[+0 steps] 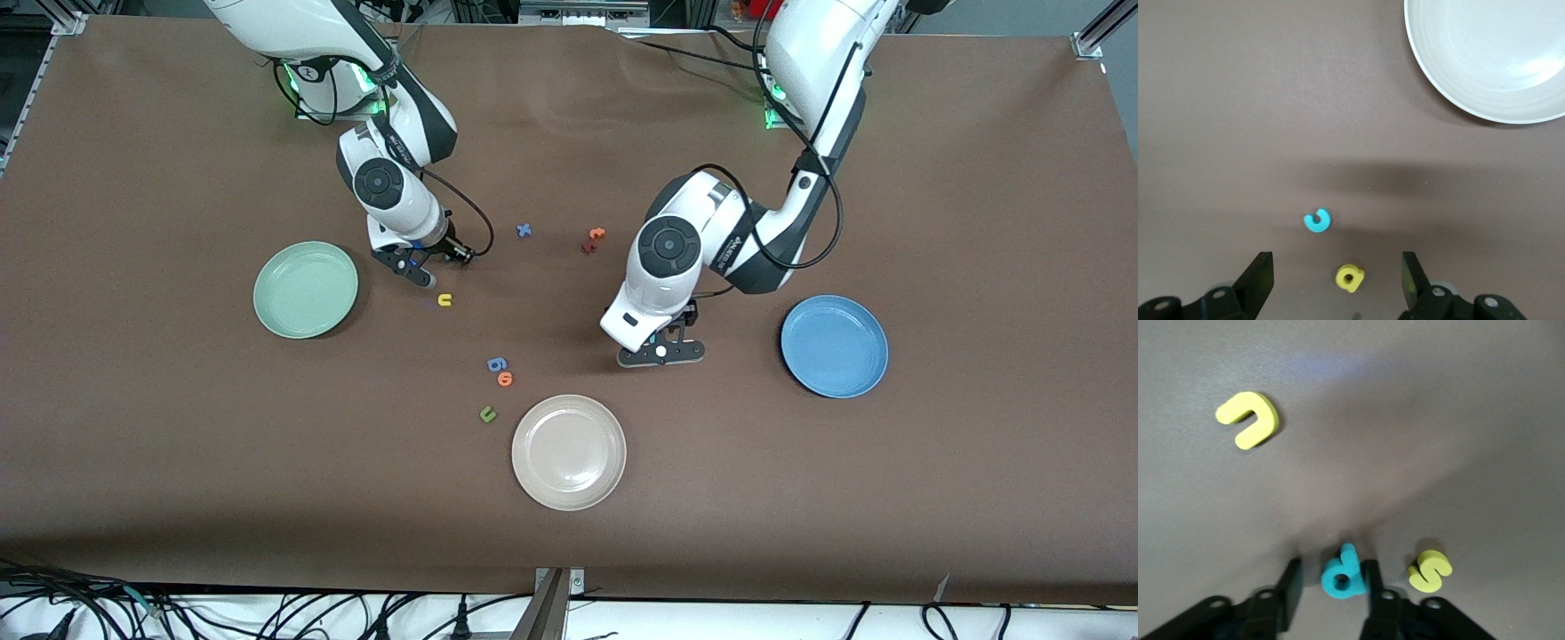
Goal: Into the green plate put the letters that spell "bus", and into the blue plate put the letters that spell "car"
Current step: 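Carry the blue d with the right gripper while the left gripper grasps the c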
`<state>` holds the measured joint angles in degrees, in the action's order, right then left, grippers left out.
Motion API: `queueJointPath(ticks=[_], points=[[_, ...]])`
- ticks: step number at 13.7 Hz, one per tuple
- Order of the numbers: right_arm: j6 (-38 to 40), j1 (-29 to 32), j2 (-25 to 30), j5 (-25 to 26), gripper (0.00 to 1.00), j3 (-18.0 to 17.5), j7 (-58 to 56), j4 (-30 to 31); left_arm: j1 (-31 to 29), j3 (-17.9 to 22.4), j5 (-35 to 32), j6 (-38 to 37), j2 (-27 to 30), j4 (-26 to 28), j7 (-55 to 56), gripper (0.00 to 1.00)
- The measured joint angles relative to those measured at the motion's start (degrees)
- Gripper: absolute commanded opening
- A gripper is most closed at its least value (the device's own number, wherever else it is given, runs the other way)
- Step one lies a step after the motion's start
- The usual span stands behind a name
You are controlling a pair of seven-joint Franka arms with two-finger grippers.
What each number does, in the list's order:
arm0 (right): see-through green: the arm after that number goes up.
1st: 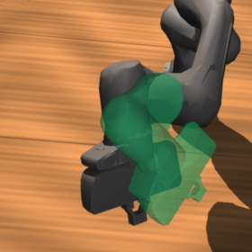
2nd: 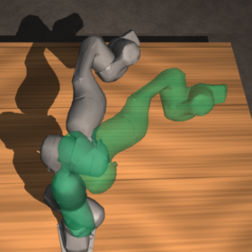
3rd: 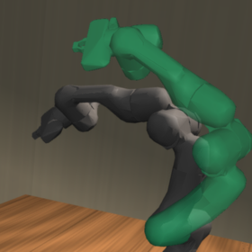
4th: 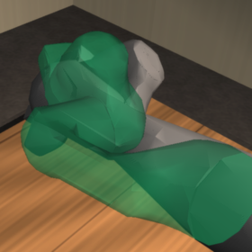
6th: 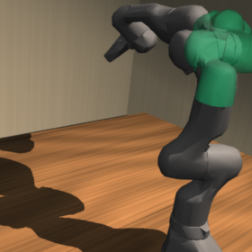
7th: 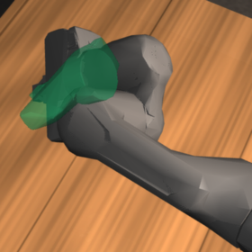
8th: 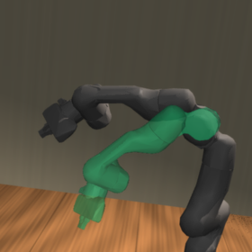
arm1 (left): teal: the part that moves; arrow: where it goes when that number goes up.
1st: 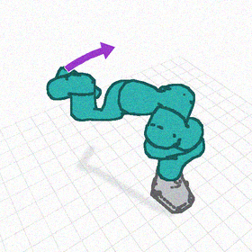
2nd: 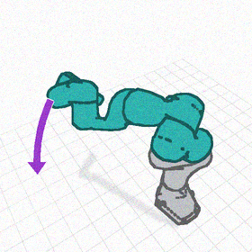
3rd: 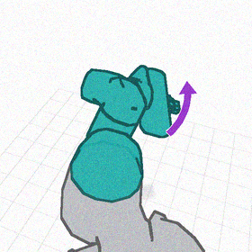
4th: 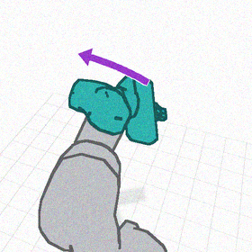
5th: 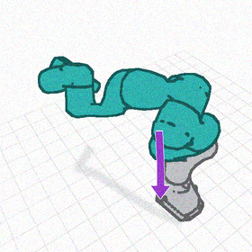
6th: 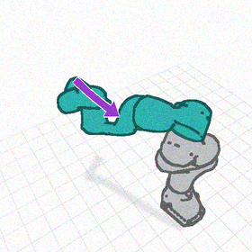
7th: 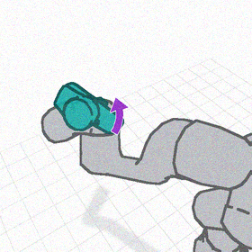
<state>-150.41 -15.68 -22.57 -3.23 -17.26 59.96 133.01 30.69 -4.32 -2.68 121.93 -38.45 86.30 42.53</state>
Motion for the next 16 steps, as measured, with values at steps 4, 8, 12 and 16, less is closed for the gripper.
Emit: queueJointPath(ticks=[4, 8, 12, 16], points=[[0.0, 0.0, 0.1, 0.0, 0.06, 0.0, -0.5, 0.0, -0.4, 0.3, 0.0, 8.6, -0.4, 6.7, 2.2, 0.85], [2.8, 0.0, 1.1, 0.0, 0.06, 0.3, -0.5, -0.5, -1.0, 0.4, 0.0, 19.0, -0.3, 14.4, 4.3, 0.84], [16.8, 0.1, 7.1, 0.0, 0.06, 3.9, -2.8, -5.2, -1.9, 0.3, 0.0, 20.3, 0.0, 16.8, 4.9, 0.82], [34.3, 0.3, 10.1, 0.0, 0.06, 14.0, -17.2, -14.3, -2.5, 0.3, 1.2, 20.3, 0.4, 16.8, 5.7, 0.77]])
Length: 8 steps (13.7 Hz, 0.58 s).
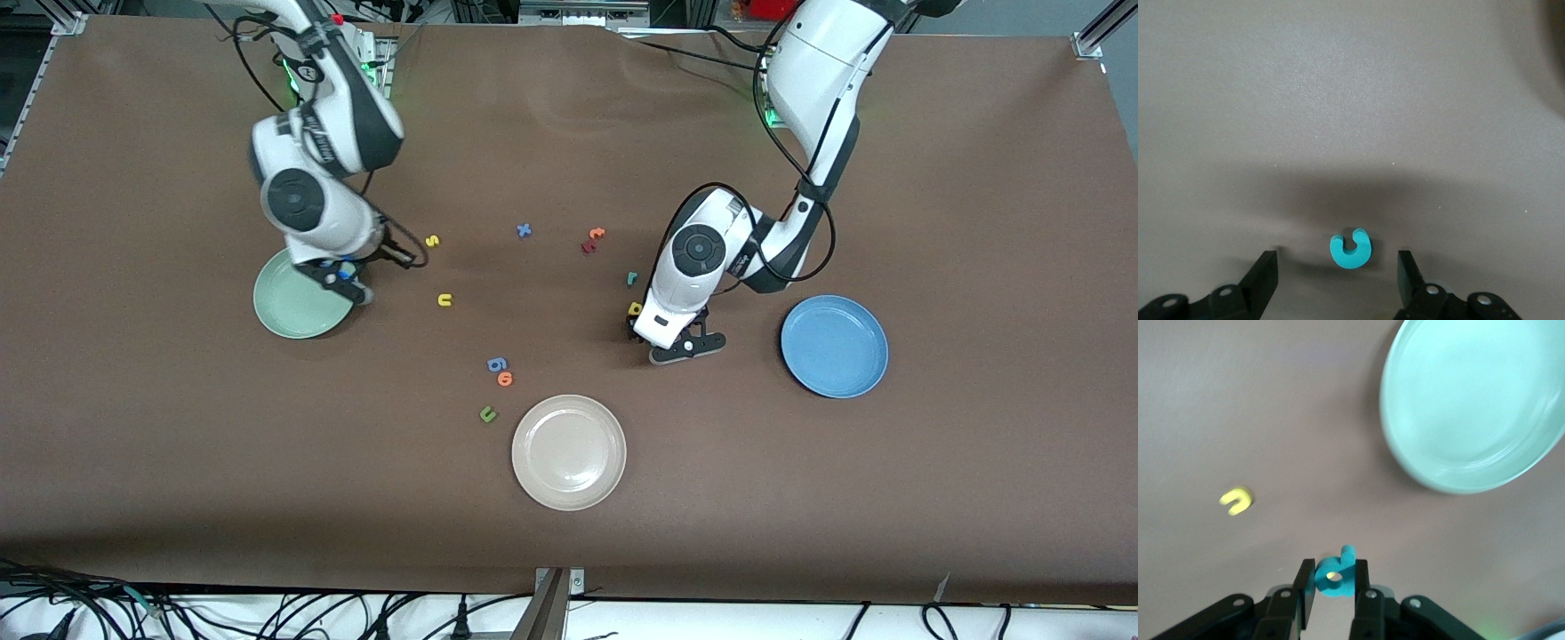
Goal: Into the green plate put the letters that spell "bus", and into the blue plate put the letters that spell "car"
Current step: 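Carry the blue d with the right gripper while the left gripper grasps the c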
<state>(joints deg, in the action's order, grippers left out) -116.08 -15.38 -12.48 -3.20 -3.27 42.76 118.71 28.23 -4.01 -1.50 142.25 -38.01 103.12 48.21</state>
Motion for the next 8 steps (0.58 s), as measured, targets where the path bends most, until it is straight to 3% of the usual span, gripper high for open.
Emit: queueJointPath(ticks=[4, 8], points=[[1.4, 0.9, -1.4, 0.0, 0.06, 11.5, -20.7, -0.7, -0.4, -0.1, 0.9, 0.0, 0.0, 0.0, 0.0, 0.72], [0.0, 4.6, -6.3, 0.0, 0.06, 14.3, -31.0, -0.7, -0.4, -0.5, 1.1, 0.0, -0.3, 0.1, 0.3, 0.70]])
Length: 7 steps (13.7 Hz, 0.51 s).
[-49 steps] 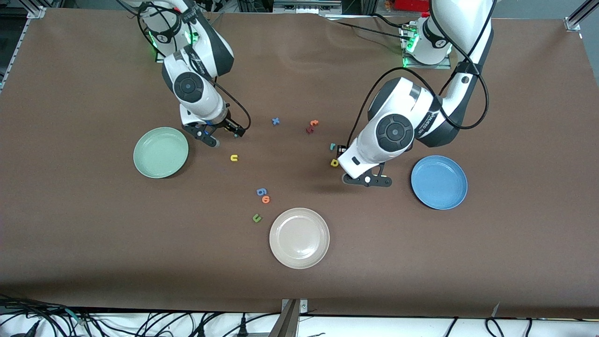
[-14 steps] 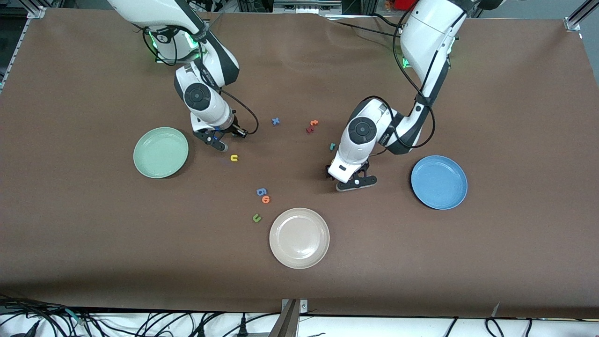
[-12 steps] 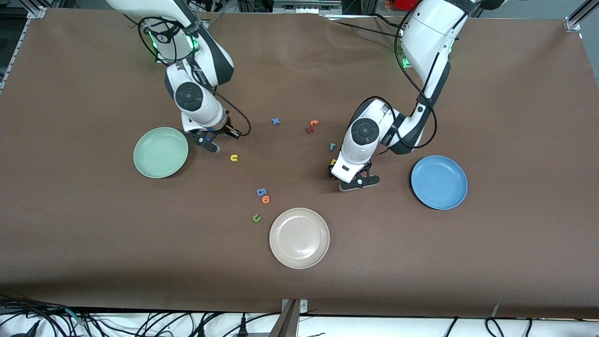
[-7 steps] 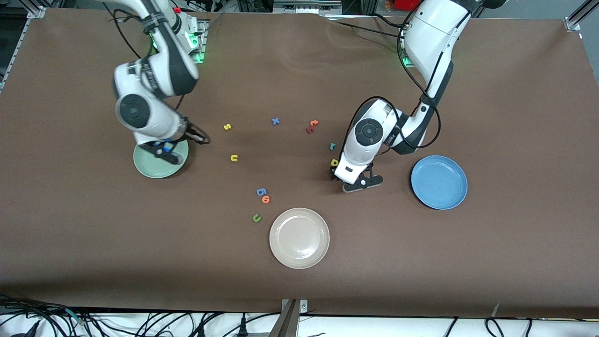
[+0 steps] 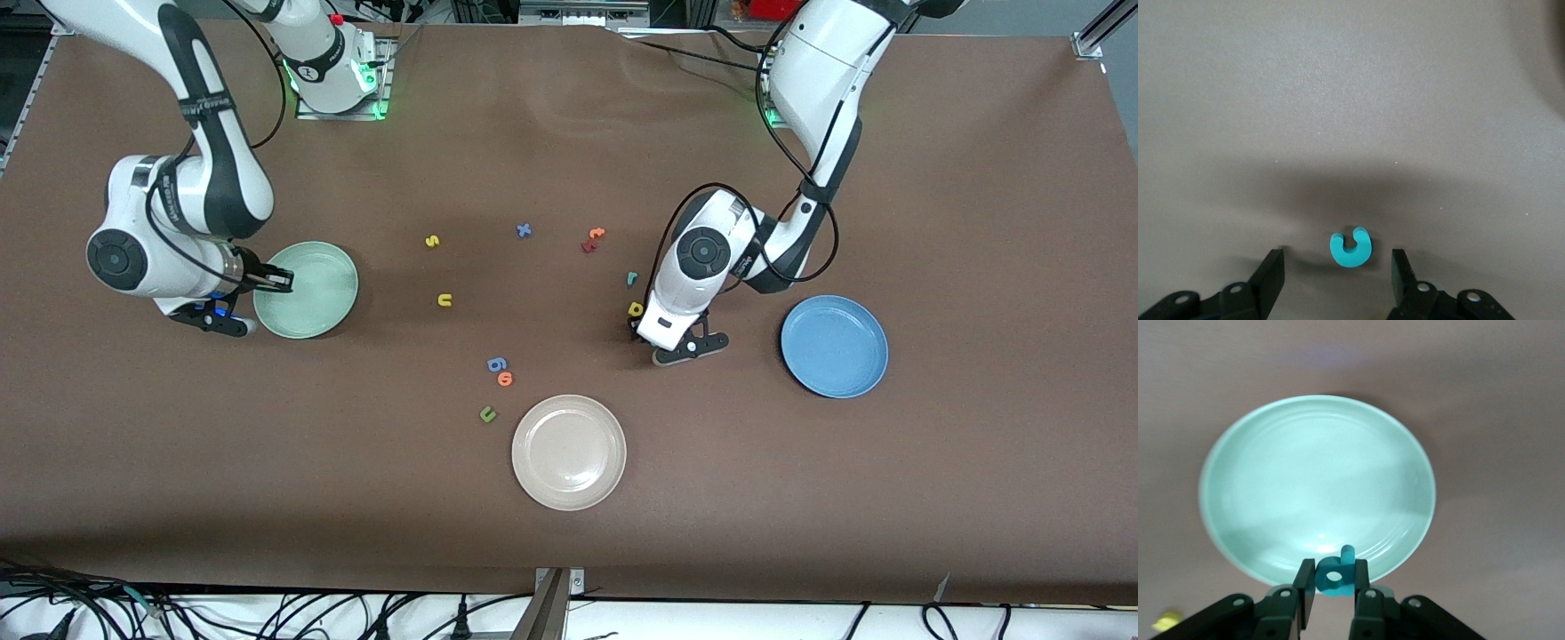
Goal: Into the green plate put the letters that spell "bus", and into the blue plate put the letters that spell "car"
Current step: 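Carry the blue d with the right gripper while the left gripper grasps the c, then open the right gripper over the green plate while the left lifts the c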
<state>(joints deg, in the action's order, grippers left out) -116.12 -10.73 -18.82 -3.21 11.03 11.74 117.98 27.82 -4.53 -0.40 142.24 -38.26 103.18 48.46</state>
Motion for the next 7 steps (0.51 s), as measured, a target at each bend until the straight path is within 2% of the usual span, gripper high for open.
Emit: queueJointPath(ticks=[2, 3, 4, 5, 6, 7], points=[[-0.8, 0.5, -2.4, 0.0, 0.08, 0.0, -1.1, 0.0, 0.1, -0.2, 0.0, 0.0, -0.3, 0.0, 0.1, 0.68], [-1.0, 0.5, -3.2, 0.0, 0.13, -0.1, -1.1, 0.0, 0.1, -0.2, 0.0, 0.0, -0.4, 0.0, 0.1, 0.68], [-1.2, 0.4, -3.8, 0.0, 0.26, -0.1, -1.1, 0.0, 0.1, -0.2, 0.0, 0.1, -0.5, 0.0, 0.2, 0.68], [-1.3, 0.3, -4.4, 0.0, 0.60, -0.2, -1.1, 0.0, 0.1, -0.2, 0.0, 0.2, -0.5, -0.1, 0.2, 0.66], [-1.5, 0.3, -4.9, 0.0, 0.86, -0.2, -1.1, 0.0, 0.1, -0.2, 0.0, 0.2, -0.5, -0.2, 0.2, 0.65], [-1.6, 0.3, -5.3, 0.0, 0.98, -0.2, -1.1, 0.0, 0.1, -0.2, 0.0, 0.2, -0.6, -0.3, 0.3, 0.64]])
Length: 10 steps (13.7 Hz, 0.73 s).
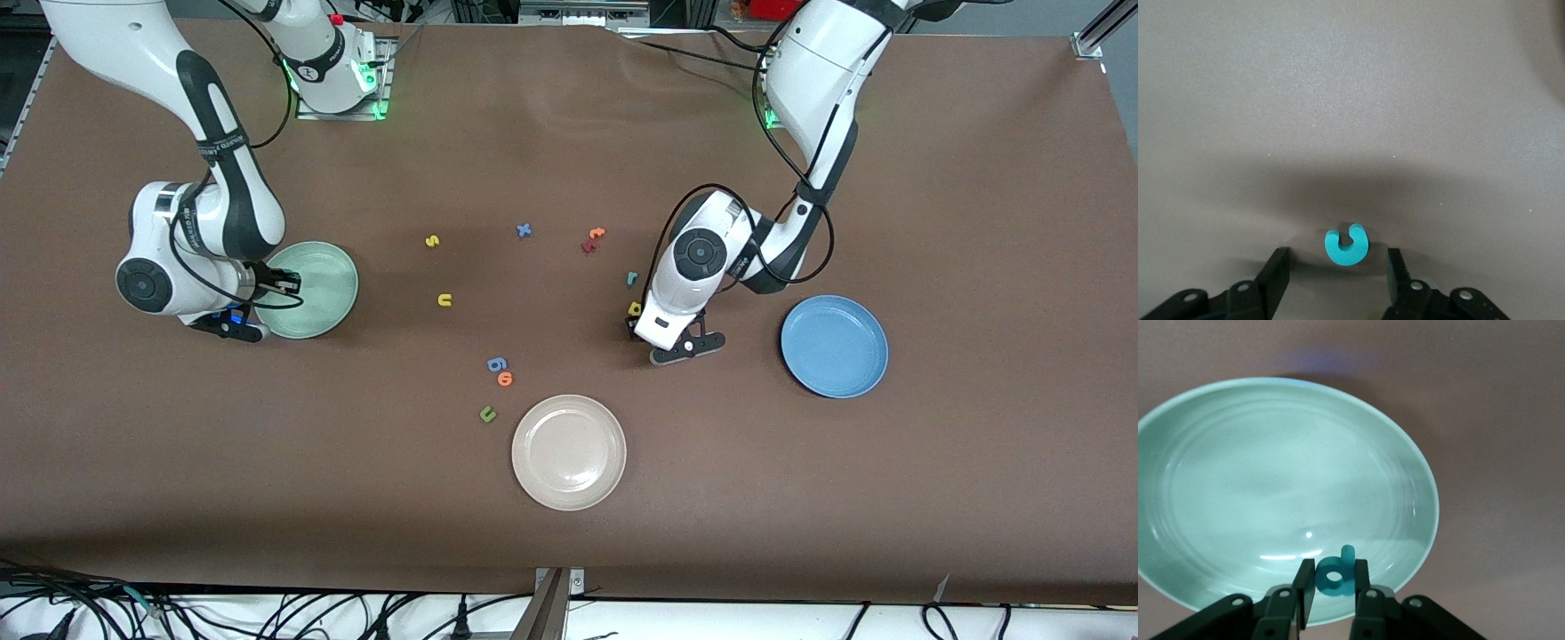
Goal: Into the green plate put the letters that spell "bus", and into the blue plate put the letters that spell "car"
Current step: 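Open the right gripper over the green plate while the left lifts the c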
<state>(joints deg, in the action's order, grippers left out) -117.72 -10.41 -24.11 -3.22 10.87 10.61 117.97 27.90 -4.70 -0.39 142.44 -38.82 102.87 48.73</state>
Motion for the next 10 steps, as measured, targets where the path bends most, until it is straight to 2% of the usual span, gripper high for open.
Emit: queueJointPath(ticks=[6, 8, 10], points=[[0.5, -0.3, 1.5, -0.1, 0.98, -0.7, 2.1, -1.3, 0.0, 0.0, 0.0, 0.0, -0.4, -0.8, 0.0, 0.57], [1.2, -0.4, 3.4, -0.2, 0.98, -3.7, 7.5, -2.1, 0.0, 0.0, 0.0, 0.0, -0.7, -0.9, 0.0, 0.55], [1.1, -0.6, 4.5, -0.3, 0.99, -7.8, 14.6, -3.2, -0.1, 0.0, 0.0, 0.0, -0.8, -1.0, 0.0, 0.47]])
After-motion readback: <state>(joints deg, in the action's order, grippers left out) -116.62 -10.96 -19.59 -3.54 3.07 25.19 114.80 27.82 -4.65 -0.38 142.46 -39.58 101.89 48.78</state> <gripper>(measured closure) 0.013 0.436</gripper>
